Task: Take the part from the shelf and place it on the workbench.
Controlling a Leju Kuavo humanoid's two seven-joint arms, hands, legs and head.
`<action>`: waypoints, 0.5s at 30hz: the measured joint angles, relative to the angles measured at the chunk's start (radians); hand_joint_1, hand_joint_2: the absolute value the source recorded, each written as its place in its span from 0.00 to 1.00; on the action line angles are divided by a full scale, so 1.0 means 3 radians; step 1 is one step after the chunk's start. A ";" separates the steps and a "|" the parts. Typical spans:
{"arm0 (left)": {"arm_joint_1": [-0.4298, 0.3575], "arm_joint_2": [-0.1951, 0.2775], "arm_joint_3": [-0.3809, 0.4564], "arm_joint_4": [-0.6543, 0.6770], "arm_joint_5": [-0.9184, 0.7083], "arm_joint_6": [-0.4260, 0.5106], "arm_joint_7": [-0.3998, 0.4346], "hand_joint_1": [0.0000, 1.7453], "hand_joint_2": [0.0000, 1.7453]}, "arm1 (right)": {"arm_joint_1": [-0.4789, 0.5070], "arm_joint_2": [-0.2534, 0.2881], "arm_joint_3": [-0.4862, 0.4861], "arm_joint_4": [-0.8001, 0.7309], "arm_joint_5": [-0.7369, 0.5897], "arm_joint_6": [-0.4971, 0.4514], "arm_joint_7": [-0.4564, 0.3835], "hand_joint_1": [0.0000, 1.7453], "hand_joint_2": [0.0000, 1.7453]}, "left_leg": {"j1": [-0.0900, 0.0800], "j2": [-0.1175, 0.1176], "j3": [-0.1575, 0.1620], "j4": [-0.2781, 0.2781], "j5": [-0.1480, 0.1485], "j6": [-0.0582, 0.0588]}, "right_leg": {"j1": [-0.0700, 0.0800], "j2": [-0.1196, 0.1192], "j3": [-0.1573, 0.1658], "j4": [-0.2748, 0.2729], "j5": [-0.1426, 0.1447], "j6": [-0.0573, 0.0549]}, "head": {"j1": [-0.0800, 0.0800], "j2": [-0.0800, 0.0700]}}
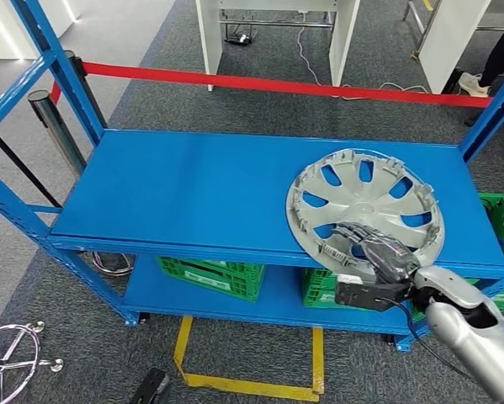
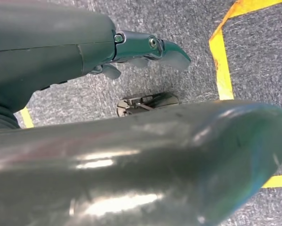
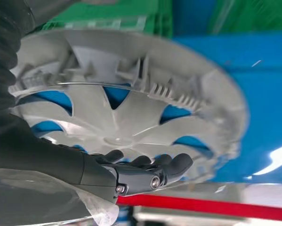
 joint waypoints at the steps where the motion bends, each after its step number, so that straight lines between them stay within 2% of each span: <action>1: 0.0006 0.0001 0.0009 0.0004 0.0007 -0.0004 -0.0011 0.00 0.00 | -0.0018 -0.0104 0.0041 -0.0129 -0.0087 0.0068 -0.0008 0.00 1.00 | 0.0000 0.0000 -0.0002 0.0000 0.0000 0.0000 | 0.0000 0.0000 -0.0002 0.0000 0.0000 0.0000 | 0.0000 0.0000; 10: 0.0019 0.0007 0.0078 0.0019 0.0036 -0.0017 -0.0065 0.00 0.00 | -0.0184 -0.0657 0.0324 -0.0822 -0.0478 0.0186 -0.0058 0.00 1.00 | -0.0001 0.0000 -0.0010 0.0001 0.0004 0.0006 | -0.0001 -0.0003 -0.0009 0.0000 0.0002 0.0003 | -0.0001 0.0000; 15: 0.0035 0.0012 0.0118 0.0025 0.0062 0.0011 -0.0114 0.00 0.00 | -0.0182 -0.1051 0.0360 -0.1359 -0.0799 0.0027 -0.0110 0.00 1.00 | -0.0002 0.0000 -0.0012 0.0001 0.0003 0.0008 | -0.0001 -0.0003 -0.0011 0.0000 0.0002 0.0003 | 0.0000 0.0000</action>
